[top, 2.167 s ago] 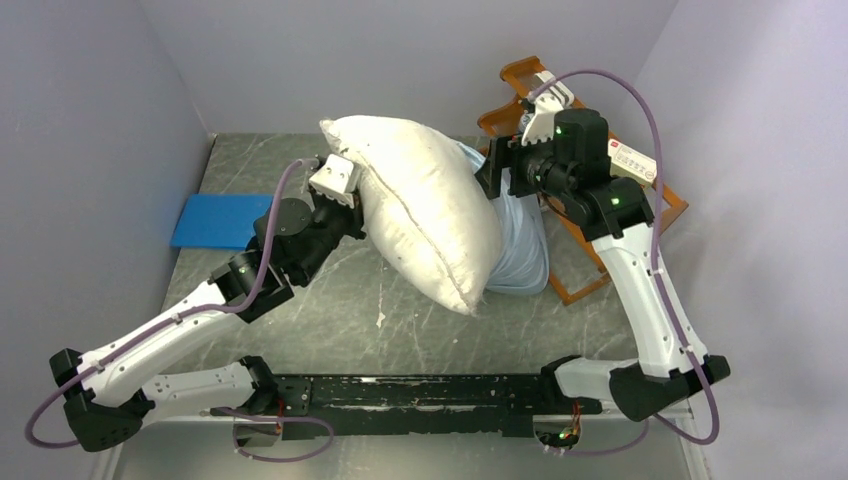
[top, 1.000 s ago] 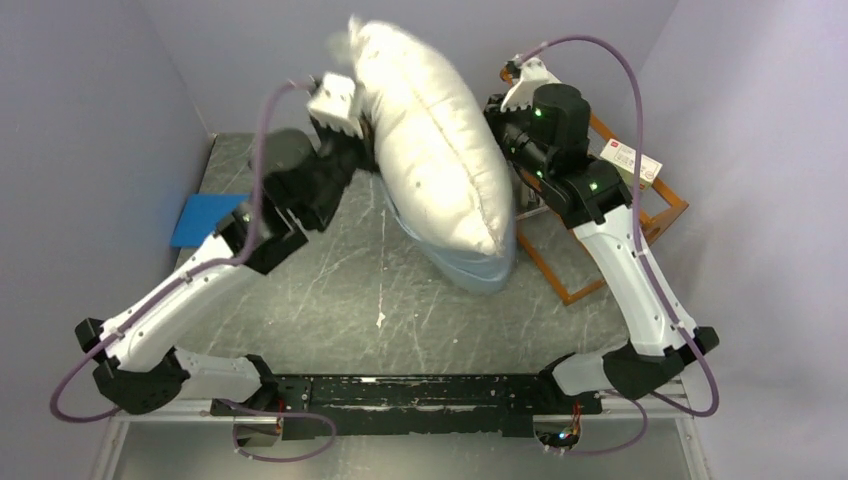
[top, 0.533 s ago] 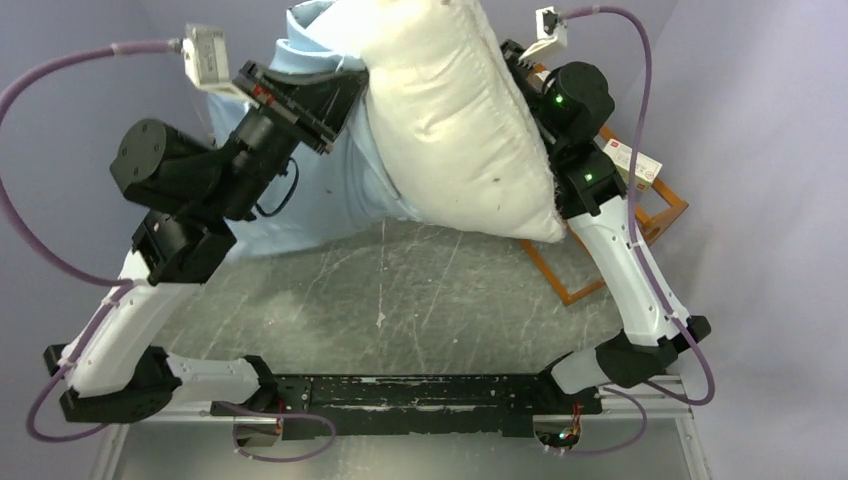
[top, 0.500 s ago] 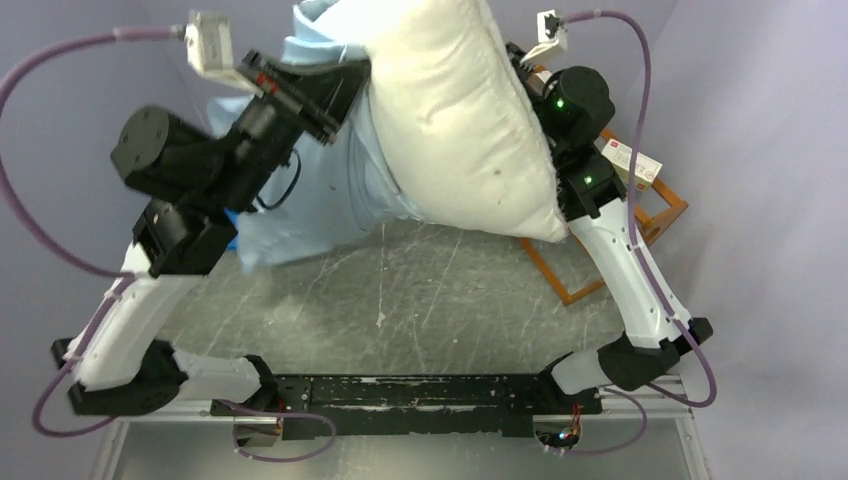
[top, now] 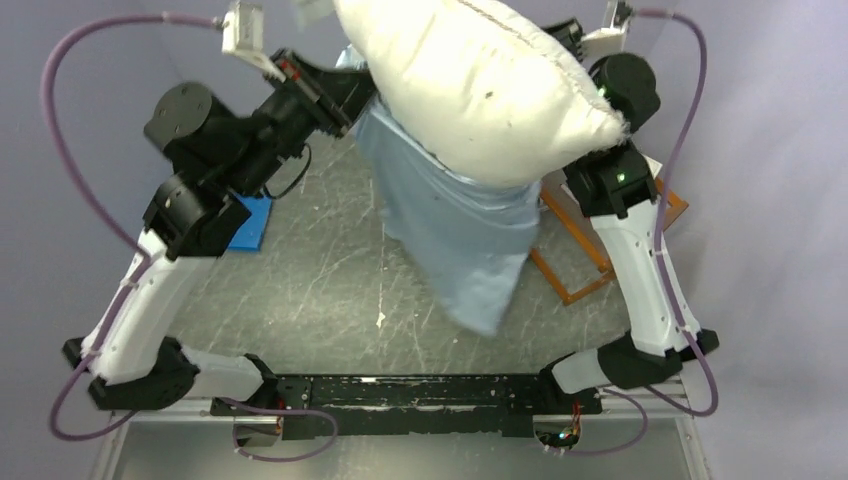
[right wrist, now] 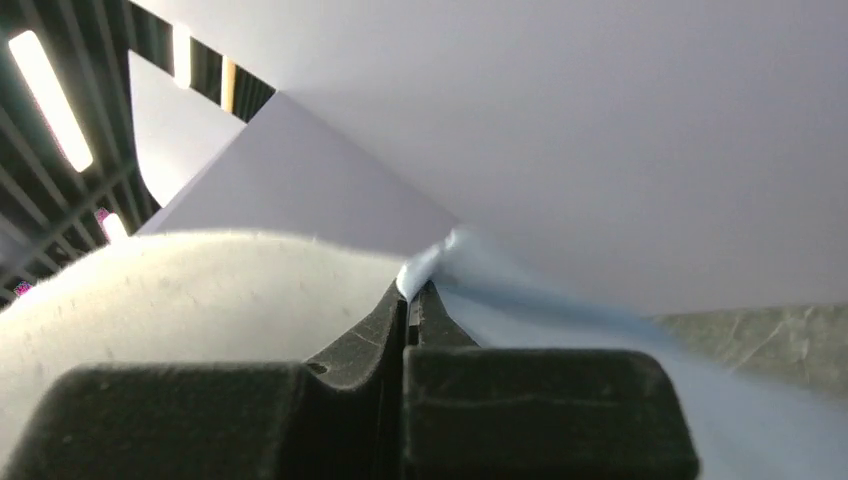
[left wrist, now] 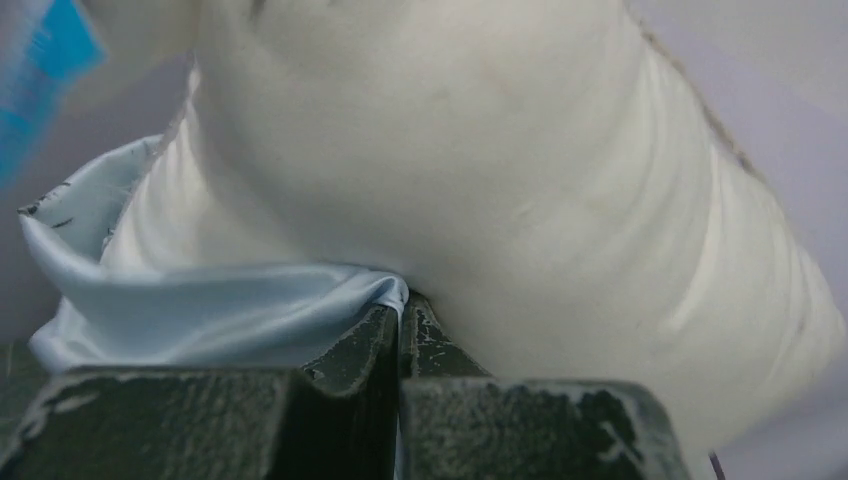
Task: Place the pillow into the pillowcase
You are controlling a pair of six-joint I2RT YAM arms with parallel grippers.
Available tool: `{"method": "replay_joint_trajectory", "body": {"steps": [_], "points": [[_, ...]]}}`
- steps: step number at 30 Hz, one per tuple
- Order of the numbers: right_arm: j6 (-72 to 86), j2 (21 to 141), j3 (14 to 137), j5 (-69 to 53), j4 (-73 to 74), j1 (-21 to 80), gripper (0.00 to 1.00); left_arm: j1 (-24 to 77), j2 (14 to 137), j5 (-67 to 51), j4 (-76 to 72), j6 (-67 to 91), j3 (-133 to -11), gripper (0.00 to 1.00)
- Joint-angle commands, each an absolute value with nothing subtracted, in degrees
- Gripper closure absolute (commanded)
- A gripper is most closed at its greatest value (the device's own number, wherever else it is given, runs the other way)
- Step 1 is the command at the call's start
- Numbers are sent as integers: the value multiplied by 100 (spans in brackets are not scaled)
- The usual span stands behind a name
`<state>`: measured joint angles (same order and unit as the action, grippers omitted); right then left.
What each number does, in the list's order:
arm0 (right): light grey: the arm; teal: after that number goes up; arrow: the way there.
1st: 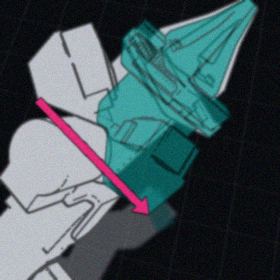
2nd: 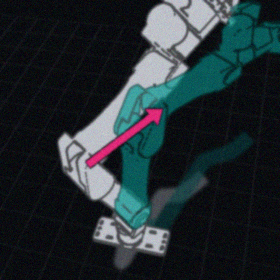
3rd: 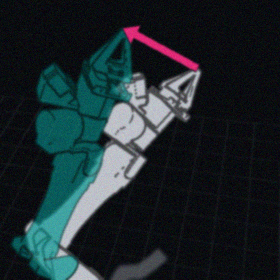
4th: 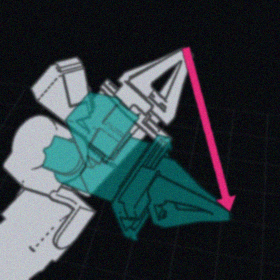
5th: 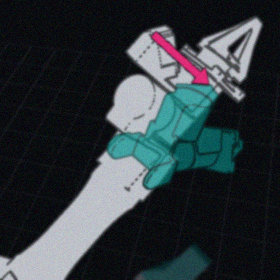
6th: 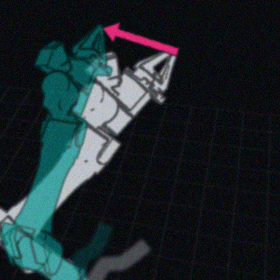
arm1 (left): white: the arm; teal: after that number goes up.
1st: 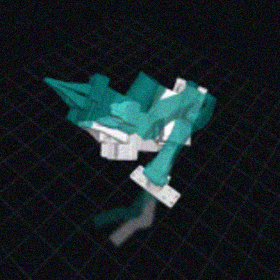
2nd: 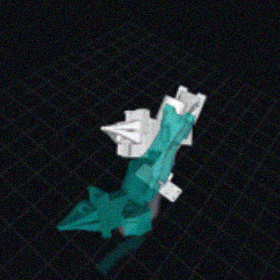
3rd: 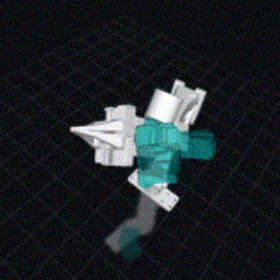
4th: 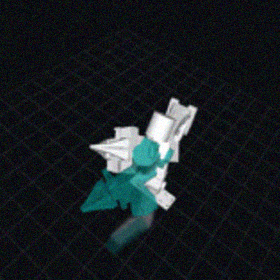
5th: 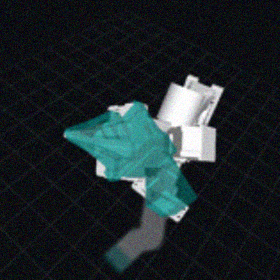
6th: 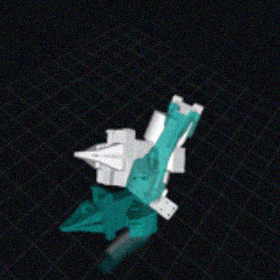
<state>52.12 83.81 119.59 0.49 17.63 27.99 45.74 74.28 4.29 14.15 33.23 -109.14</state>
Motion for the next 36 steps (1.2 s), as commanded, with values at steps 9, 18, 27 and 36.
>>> {"method": "replay_joint_trajectory", "body": {"steps": [9, 18, 27, 36], "points": [[5249, 8613, 13212, 1335, 1137, 3061, 100, 4370, 7510, -1392, 701, 4723, -9856, 95], [5168, 7910, 11051, 1012, -53, 3940, 100, 2596, 9056, -2620, 1932, 4941, -12987, 95], [5530, 8222, 12036, 571, 141, 2641, 100, 2929, 7191, -2203, 1001, 4910, -10521, 95], [5532, 7758, 11250, 610, -367, 2630, 100, 2882, 7912, -1673, 1798, 4301, -12122, 95]]}}
